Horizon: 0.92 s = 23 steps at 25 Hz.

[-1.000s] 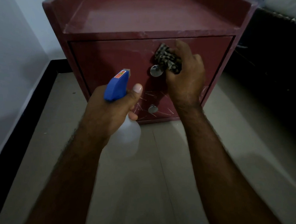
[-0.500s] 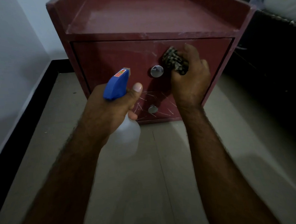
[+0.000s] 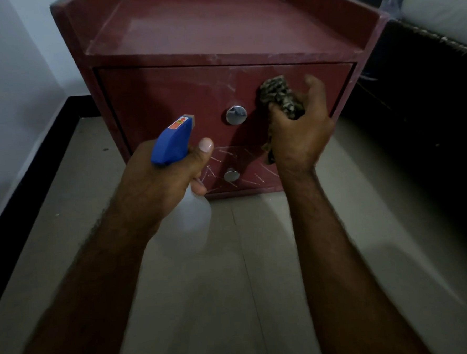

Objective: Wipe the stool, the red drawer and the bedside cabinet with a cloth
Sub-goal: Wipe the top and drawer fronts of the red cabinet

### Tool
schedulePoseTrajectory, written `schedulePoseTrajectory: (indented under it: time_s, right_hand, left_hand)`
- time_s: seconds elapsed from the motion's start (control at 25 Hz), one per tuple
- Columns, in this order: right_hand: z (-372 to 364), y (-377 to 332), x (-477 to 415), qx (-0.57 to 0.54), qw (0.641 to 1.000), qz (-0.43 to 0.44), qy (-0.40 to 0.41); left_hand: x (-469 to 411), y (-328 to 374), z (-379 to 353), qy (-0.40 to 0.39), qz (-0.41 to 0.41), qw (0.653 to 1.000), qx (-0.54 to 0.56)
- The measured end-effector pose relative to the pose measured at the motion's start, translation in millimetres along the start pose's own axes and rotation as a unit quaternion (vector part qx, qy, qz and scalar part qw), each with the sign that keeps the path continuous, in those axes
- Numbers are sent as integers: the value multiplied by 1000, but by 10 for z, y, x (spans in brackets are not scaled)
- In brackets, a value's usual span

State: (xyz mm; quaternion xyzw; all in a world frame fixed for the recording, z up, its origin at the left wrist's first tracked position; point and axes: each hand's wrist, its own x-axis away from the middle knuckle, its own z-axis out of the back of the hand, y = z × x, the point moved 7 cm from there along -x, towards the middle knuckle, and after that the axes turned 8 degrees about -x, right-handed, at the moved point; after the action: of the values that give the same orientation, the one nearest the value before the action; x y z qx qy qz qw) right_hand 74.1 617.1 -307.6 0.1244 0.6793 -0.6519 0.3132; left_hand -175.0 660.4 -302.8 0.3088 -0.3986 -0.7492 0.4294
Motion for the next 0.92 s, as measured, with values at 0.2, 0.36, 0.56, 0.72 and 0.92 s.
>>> schedulePoseTrajectory:
  time_s: [0.2, 0.36, 0.56, 0.72, 0.92]
  right_hand:
    - [287, 111, -253, -7, 993, -51, 107]
    - [115, -84, -186, -21, 995, -33, 96]
    - [-130, -200, -38, -30, 999, -8, 28]
    - [61, -136, -111, -24, 995, -37, 94]
    - [-158, -360, 14, -21, 996, -32, 82]
  left_hand:
    - [-13, -25, -3, 4, 2, 1000, 6]
    - [-18, -46, -32, 3, 9, 1000, 13]
    - [-14, -31, -56, 0, 8, 1000, 18]
    - [-20, -40, -9, 5, 9, 1000, 11]
    - [-8, -57, 49, 12, 12, 1000, 6]
